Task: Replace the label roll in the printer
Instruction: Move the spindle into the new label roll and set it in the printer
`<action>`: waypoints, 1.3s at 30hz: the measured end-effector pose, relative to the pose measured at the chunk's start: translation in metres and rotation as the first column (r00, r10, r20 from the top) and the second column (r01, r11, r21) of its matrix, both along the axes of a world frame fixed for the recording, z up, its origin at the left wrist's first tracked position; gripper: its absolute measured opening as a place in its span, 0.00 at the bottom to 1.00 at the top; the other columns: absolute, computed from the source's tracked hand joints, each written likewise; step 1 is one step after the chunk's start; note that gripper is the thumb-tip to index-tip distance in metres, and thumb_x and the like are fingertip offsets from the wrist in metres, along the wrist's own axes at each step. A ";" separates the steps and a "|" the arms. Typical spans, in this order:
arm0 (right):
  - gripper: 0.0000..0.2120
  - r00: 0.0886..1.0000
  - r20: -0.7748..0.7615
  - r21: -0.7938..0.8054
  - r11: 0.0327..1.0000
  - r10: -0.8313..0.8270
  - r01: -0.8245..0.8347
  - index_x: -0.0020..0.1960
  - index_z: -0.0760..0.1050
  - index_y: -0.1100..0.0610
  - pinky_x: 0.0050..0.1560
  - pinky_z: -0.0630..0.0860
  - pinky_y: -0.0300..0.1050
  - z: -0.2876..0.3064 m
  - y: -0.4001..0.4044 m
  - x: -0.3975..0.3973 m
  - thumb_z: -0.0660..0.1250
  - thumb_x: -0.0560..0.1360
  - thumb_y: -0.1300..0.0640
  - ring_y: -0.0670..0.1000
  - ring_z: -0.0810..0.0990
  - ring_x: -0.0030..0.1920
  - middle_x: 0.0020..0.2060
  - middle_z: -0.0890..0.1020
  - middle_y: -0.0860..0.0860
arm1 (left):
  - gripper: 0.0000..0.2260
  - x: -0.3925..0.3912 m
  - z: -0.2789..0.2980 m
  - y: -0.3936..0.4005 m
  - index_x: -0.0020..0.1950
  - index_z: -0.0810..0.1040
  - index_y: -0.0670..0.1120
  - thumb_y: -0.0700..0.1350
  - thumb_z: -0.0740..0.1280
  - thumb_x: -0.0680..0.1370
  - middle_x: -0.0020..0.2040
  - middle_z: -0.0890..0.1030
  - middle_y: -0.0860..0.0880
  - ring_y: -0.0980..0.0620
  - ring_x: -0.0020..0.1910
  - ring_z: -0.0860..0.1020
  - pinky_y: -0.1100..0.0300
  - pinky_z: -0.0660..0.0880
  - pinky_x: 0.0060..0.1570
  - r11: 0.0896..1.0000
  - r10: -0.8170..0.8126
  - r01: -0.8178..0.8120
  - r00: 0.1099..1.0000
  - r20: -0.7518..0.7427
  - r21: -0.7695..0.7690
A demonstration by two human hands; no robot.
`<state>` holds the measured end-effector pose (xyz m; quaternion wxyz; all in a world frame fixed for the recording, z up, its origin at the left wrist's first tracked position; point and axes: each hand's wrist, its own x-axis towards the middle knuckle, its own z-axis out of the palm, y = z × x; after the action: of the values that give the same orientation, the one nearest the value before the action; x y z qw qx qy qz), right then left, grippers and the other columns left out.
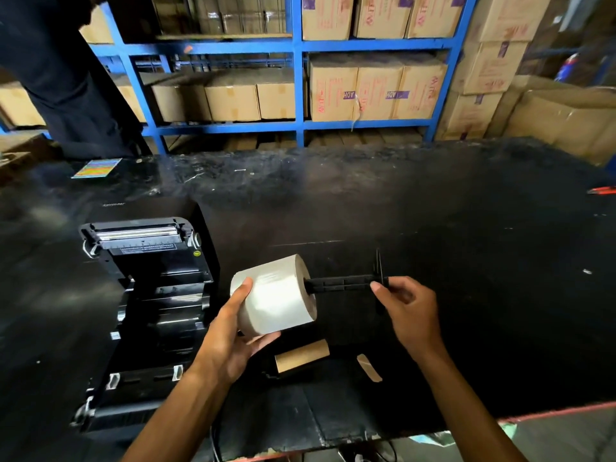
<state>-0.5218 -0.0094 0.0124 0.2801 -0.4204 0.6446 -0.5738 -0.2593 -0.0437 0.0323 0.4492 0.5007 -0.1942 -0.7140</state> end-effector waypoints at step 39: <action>0.14 0.764 0.645 0.202 0.959 0.021 -0.197 0.54 0.79 0.49 0.53 0.80 0.57 0.007 -0.027 0.033 0.66 0.73 0.44 0.56 0.84 0.48 0.47 0.86 0.53 | 0.15 -0.029 -0.022 -0.050 0.50 0.81 0.46 0.57 0.65 0.76 0.50 0.85 0.45 0.45 0.52 0.82 0.51 0.80 0.48 0.910 -0.181 0.388 0.688 0.703 -0.146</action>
<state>-0.4883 -0.0364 0.0195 0.5671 -0.1982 0.5546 -0.5757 -0.2883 -0.0941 0.0105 0.2971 0.6183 -0.5198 -0.5091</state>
